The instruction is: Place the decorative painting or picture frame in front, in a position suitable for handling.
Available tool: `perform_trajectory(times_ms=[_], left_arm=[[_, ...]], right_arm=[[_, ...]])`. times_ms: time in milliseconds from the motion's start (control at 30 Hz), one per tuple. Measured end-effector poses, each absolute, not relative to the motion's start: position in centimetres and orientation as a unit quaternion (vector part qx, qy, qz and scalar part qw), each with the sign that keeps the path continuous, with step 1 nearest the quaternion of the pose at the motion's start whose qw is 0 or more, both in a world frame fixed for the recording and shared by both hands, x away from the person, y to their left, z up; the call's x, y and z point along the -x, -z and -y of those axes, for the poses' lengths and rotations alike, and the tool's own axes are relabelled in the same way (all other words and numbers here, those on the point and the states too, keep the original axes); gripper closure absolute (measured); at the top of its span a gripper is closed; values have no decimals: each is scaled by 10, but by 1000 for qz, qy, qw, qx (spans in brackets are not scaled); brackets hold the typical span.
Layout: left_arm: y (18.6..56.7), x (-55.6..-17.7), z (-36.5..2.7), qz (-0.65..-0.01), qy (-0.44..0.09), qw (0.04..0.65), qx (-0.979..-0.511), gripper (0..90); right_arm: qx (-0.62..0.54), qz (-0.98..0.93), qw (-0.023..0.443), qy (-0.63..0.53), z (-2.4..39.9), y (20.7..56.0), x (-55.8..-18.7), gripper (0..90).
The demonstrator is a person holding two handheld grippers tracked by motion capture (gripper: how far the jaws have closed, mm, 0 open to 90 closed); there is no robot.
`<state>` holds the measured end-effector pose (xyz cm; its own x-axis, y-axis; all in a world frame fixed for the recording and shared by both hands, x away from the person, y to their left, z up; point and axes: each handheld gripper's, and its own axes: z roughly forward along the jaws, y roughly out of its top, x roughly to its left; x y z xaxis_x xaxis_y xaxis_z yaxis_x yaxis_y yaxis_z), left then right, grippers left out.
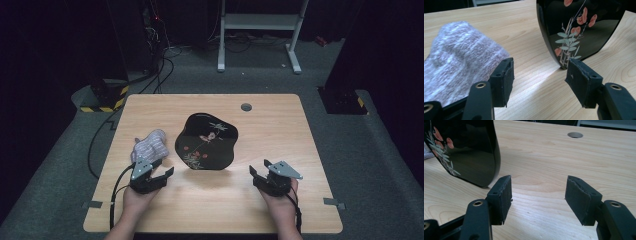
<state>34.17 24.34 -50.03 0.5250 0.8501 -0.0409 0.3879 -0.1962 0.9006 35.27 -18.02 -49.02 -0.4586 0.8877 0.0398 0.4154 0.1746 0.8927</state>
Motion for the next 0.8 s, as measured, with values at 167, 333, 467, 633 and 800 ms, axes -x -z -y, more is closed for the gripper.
perform_trajectory(times_ms=[167, 333, 467, 633, 800], left_arm=[[501, -340, -247, -426, -242, 472, -732, 393], [502, -339, -248, -426, -241, 473, -733, 393], [502, -339, -246, -424, -242, 473, -733, 393], [503, -339, -246, -426, -233, 476, -733, 395], [503, -337, -247, -415, -237, 475, -739, 393]], right_arm=[[-449, -726, 250, -456, 175, 492, -357, 381], [-447, -728, 247, -456, 173, 492, -359, 382], [-448, -729, 247, -455, 173, 492, -358, 382], [-451, -728, 244, -455, 173, 494, -358, 383], [-453, -731, 239, -451, 167, 495, -362, 384]])
